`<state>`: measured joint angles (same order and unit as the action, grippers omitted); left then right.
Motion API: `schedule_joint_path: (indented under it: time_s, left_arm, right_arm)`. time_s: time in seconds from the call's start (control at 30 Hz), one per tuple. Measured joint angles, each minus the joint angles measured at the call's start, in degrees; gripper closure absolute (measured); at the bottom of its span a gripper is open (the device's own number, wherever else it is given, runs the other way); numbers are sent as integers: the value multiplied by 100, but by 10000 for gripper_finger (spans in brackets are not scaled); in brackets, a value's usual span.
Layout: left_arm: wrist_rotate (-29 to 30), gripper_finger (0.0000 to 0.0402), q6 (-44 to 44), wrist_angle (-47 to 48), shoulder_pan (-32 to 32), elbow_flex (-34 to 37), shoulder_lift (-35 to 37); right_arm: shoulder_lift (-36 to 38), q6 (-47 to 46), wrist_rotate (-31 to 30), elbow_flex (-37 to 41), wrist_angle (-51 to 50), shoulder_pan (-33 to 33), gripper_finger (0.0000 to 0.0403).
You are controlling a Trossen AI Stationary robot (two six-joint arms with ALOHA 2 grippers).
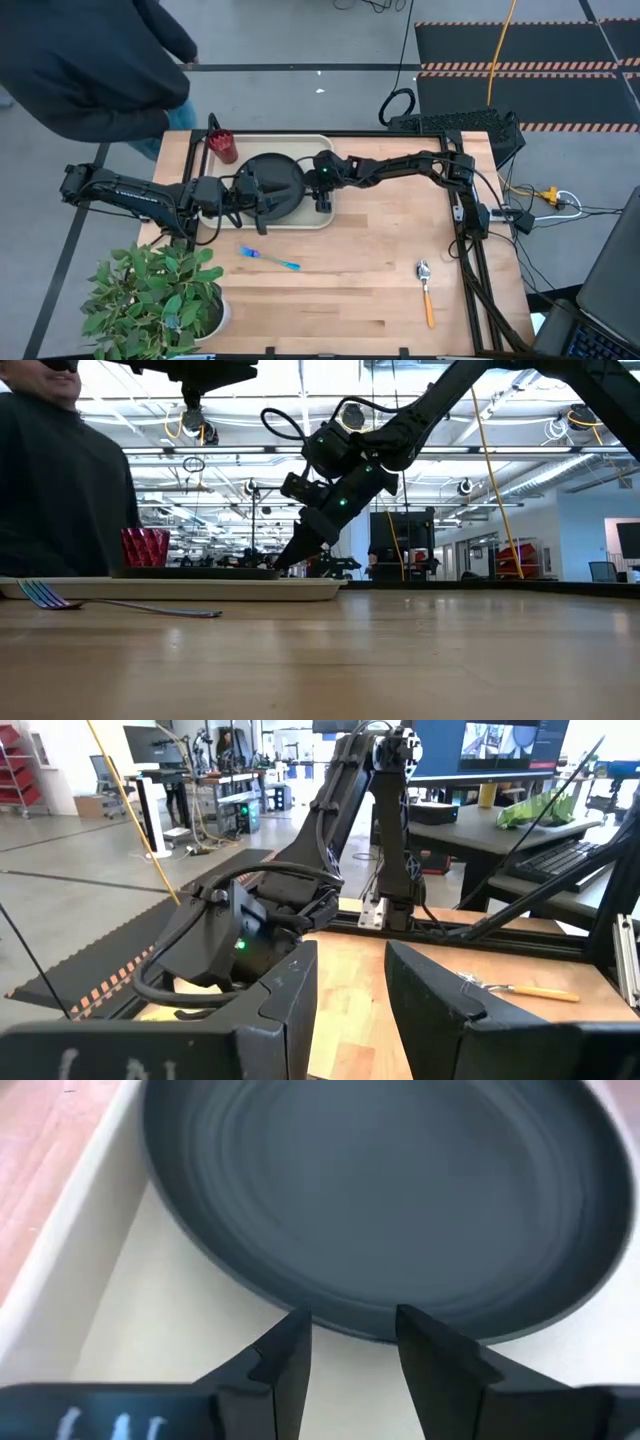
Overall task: Pick and place plate/cup/fork/spoon on tray
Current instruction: Put the black plate on the bottom right of the red cup
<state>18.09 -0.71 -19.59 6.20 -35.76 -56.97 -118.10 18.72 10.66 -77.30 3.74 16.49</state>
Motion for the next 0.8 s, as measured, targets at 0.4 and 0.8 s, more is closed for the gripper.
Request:
schedule_joint_path:
  time_s: [0.4, 0.8]
  left_arm:
    - [0, 279, 4, 6, 0, -1, 0]
    - [39, 279, 8, 320, 0, -1, -1]
  right_arm:
    - [0, 280, -337, 0, 546, 76, 261]
    - [432, 162, 280, -7, 90, -333, 261]
